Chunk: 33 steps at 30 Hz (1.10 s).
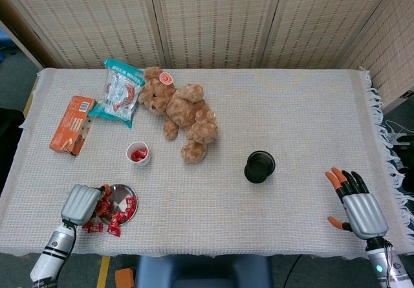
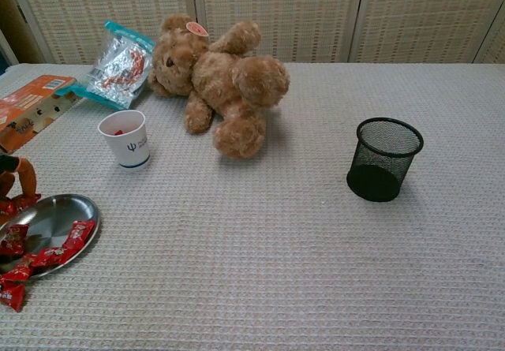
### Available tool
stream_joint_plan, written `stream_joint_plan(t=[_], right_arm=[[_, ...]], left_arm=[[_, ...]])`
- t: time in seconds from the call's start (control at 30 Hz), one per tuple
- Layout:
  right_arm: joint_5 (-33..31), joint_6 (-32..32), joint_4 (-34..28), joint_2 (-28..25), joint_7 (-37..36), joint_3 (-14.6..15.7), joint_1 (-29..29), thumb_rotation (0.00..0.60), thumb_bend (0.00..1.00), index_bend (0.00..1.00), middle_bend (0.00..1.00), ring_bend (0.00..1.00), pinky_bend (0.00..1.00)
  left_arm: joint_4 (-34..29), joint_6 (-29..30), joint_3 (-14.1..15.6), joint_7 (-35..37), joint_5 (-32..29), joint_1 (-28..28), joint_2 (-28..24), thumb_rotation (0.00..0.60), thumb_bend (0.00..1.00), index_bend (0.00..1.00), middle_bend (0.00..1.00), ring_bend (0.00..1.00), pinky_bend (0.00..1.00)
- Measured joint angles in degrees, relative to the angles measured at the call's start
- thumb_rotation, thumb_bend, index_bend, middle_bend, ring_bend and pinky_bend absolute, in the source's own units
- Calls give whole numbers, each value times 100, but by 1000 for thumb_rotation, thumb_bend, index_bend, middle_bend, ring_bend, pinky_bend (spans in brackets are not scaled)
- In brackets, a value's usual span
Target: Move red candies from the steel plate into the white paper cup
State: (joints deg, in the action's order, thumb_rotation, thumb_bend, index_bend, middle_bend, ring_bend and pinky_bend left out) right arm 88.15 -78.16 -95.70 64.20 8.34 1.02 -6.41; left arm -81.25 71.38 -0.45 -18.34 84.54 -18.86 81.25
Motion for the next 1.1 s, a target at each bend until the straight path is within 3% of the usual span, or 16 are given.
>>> stream_joint_plan(t=[0.3,0.57,0.77,1.1], right_arm=[[-104,61,27,30,46,-36,-24,600,15,0,0,0,0],[-169,90,34,46,77,-55,-35,600,15,0,0,0,0],[-199,89,38,37,73,-63,-32,600,15,0,0,0,0],[-215,96,30,31,79,-62,-33,600,15,0,0,0,0]], left_arm=[[-405,-306,-579,50,-205,-523,-369,600,521,669,768,854,1000],[-418,-941,-1137,28,-662,-1240,-359,600,521,670,768,854,1000],[-177,-1344,-1275,-178,-1017,-1644,-147,600,520,669,769,854,1000],[179,-1506,-1361,-223,-1248,-2026,152,600,522,669,768,855,1000]])
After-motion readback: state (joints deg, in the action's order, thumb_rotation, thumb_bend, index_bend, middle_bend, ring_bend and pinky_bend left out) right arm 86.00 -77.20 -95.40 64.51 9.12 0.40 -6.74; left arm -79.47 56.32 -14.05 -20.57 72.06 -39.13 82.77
